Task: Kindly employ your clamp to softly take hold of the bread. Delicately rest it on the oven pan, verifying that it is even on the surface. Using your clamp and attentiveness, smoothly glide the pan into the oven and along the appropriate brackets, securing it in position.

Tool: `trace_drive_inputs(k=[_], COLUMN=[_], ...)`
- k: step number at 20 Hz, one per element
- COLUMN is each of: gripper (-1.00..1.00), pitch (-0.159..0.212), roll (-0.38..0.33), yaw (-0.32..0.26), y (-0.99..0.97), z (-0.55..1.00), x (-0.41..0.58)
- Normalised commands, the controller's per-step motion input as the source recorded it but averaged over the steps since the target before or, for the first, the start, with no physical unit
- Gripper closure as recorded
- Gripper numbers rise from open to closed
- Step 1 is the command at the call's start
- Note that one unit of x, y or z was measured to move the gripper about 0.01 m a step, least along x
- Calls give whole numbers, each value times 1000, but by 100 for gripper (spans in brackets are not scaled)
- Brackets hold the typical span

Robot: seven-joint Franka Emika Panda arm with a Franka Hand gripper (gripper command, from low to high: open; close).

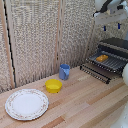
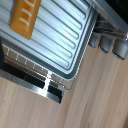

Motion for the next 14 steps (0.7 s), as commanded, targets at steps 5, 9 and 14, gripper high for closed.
trace_drive_inputs(k=[5, 9, 14], gripper=[-100, -100, -100], pitch=[211, 191, 203], roll=[-186, -216, -238], yaw=[71, 121, 188], y=[648, 464, 216], z=[-166, -94, -13], x=[-10, 0, -39])
